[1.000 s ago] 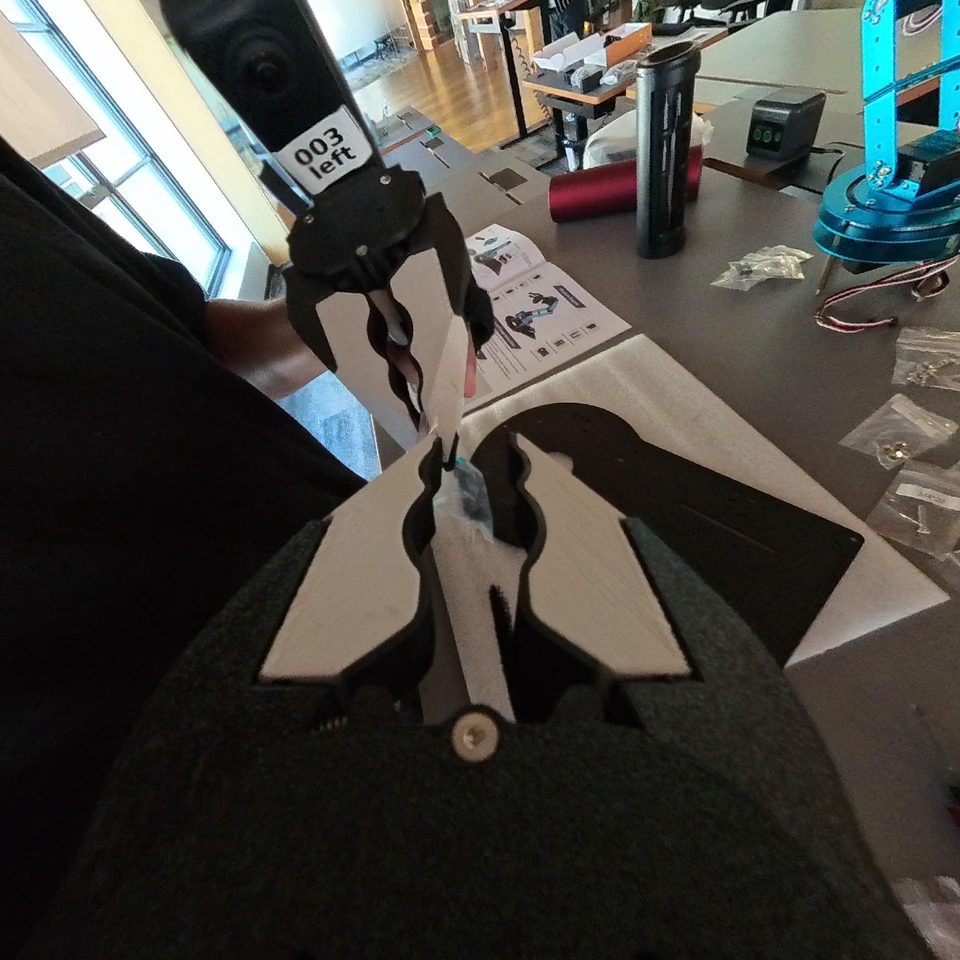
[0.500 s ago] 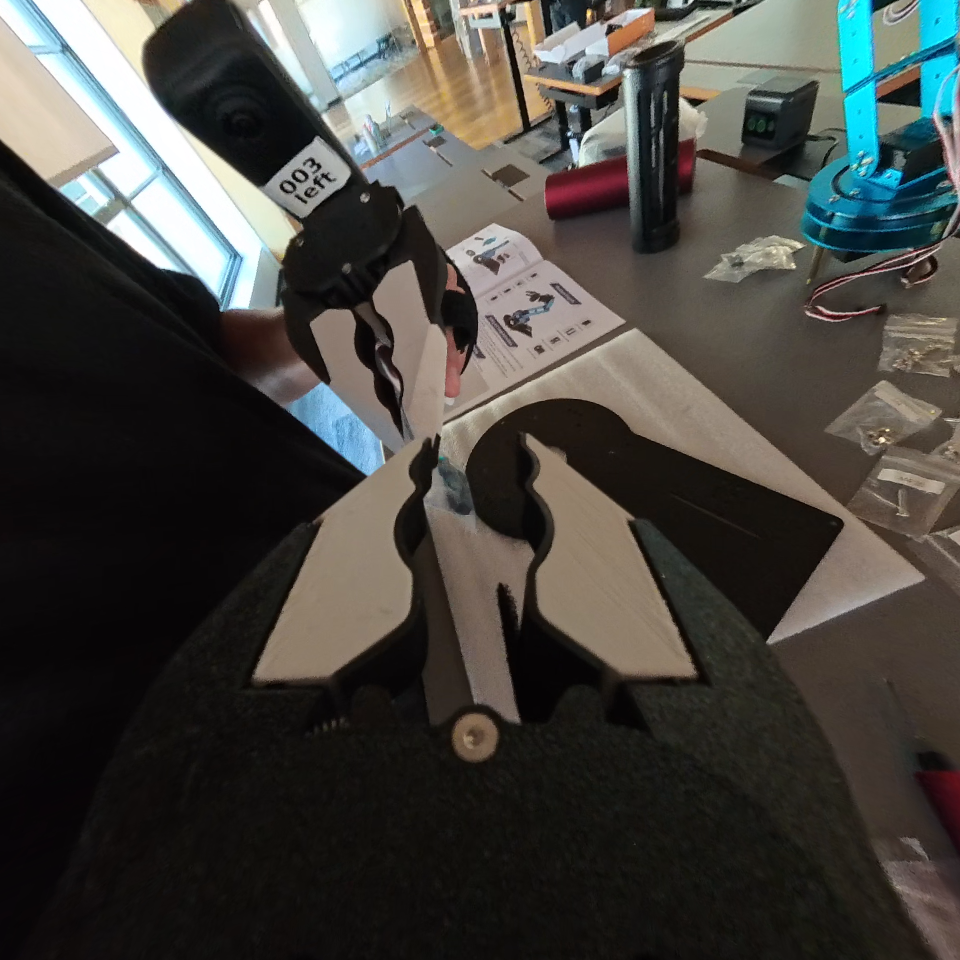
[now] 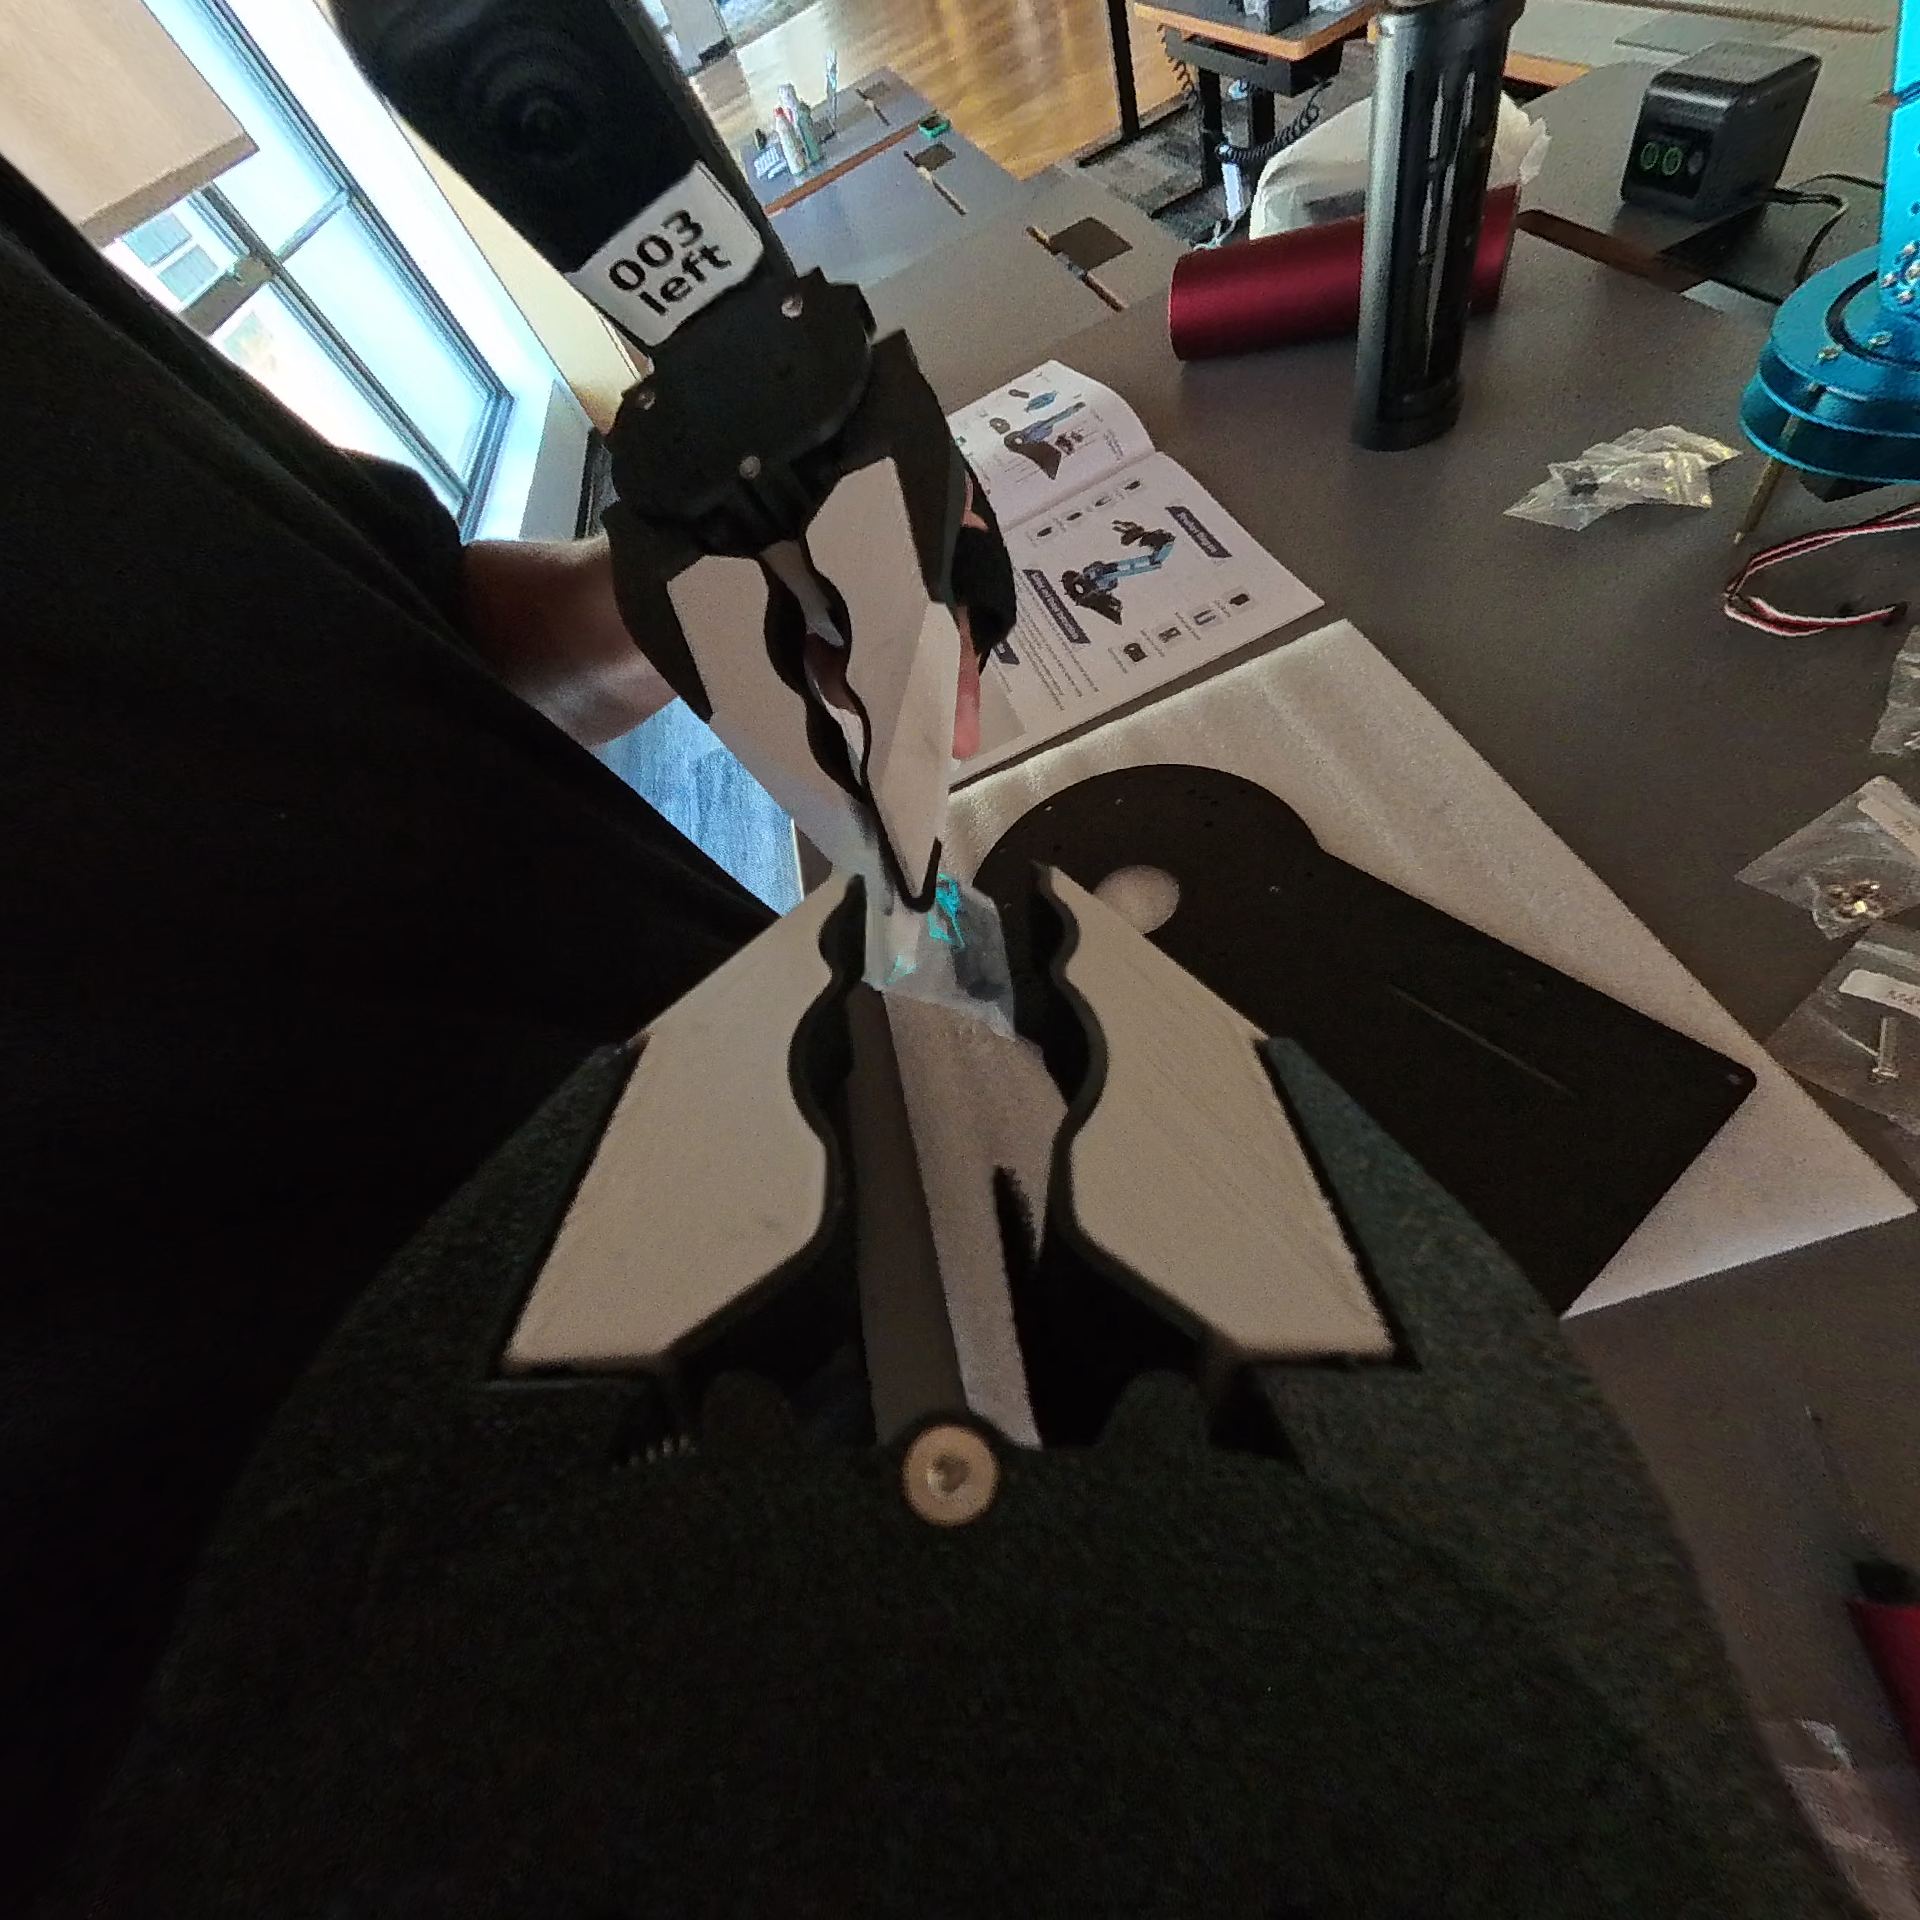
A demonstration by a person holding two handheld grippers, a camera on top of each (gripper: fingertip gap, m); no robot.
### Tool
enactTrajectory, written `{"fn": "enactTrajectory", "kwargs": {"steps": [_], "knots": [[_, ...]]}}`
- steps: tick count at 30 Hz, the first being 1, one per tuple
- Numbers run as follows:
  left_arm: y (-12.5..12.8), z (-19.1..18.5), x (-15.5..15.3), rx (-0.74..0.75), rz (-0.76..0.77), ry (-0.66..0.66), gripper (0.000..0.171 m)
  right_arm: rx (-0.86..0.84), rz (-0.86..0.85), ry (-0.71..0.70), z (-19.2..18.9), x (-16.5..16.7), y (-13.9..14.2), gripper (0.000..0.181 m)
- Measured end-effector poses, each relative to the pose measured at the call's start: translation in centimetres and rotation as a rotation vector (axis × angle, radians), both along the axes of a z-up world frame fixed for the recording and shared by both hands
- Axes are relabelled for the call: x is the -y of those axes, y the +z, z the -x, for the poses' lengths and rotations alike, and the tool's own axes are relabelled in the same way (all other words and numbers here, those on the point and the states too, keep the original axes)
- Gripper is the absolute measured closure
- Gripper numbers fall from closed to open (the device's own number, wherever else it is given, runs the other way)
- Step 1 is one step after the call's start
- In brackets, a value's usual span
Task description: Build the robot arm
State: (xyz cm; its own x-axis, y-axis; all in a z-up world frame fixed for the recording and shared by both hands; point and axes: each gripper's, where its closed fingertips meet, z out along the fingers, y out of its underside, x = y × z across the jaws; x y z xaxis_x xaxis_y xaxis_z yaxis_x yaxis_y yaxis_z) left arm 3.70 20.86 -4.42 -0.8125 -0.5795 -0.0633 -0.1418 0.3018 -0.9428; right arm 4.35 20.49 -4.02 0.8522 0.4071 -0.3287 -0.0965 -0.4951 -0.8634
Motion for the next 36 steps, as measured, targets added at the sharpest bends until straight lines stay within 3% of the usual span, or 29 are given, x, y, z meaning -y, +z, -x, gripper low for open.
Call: {"fn": "enactTrajectory", "kwargs": {"steps": [23,36], "knots": [[0.1,0.1,-0.1,-0.014,0.027,0.002,0.171,0.050,-0.017,-0.013,-0.7,-0.6,0.9,0.150],[-0.2,0.2,-0.1,-0.017,0.028,0.006,0.171,0.066,0.018,0.005,-0.5,-0.8,0.1,0.150]]}}
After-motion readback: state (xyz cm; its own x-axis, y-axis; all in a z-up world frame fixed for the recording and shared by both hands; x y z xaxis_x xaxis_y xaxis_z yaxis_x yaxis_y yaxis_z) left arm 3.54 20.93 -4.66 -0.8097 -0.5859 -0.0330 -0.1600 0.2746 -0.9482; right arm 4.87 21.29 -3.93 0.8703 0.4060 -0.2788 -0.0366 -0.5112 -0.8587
